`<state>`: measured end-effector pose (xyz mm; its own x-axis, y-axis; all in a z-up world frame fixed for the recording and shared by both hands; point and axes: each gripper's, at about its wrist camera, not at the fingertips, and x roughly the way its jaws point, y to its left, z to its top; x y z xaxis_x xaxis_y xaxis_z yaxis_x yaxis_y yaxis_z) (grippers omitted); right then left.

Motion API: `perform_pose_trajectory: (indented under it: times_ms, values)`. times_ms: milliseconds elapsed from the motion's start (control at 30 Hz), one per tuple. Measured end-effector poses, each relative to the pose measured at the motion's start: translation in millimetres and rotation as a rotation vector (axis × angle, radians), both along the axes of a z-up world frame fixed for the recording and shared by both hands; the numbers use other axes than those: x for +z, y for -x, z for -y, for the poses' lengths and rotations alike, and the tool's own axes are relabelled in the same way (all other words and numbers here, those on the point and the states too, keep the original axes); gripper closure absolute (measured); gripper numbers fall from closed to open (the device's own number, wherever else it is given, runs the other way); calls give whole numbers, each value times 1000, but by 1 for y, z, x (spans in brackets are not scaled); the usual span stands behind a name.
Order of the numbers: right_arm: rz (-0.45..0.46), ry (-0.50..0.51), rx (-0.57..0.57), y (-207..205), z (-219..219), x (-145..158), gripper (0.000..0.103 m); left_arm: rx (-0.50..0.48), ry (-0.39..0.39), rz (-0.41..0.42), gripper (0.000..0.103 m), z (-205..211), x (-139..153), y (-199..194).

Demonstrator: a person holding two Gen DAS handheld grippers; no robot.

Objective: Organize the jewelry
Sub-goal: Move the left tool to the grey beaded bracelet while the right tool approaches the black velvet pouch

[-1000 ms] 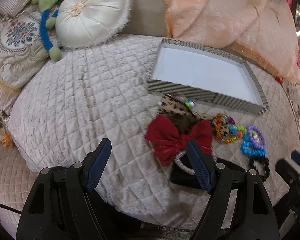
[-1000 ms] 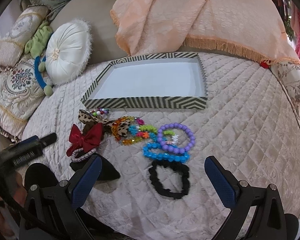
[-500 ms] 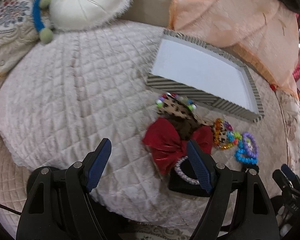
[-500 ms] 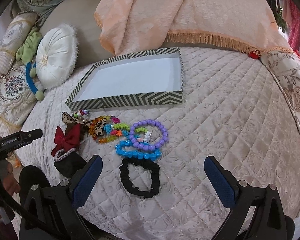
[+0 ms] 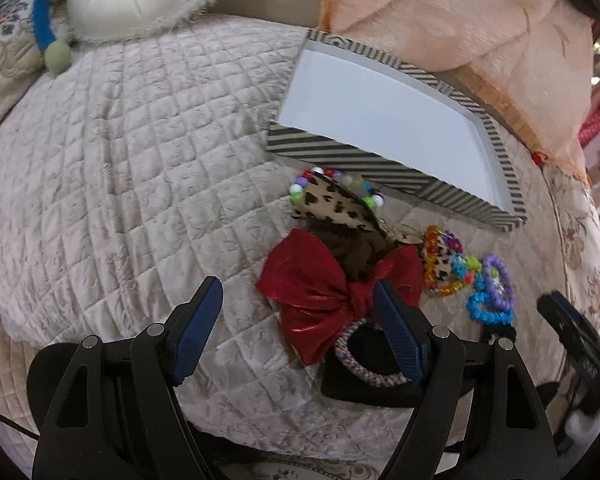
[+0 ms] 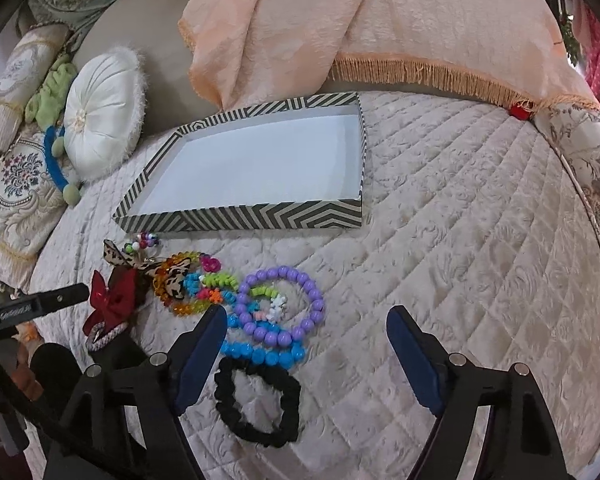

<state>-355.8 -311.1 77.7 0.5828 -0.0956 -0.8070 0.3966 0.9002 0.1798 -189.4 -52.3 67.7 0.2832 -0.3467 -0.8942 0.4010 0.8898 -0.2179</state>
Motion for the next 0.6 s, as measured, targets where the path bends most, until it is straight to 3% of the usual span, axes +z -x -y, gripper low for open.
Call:
perform_pose_trajectory:
  times_ms: [167, 300, 600]
  values:
    - [-18, -38, 3, -1, 0, -10, 22, -92, 20, 36, 25, 11, 7, 7]
    - [-25, -69, 8, 1, -1, -14, 22, -175, -39, 83, 25, 25, 10, 16]
    - [14, -57, 127, -1, -34, 7, 22, -195, 47, -63, 25, 6, 11, 29]
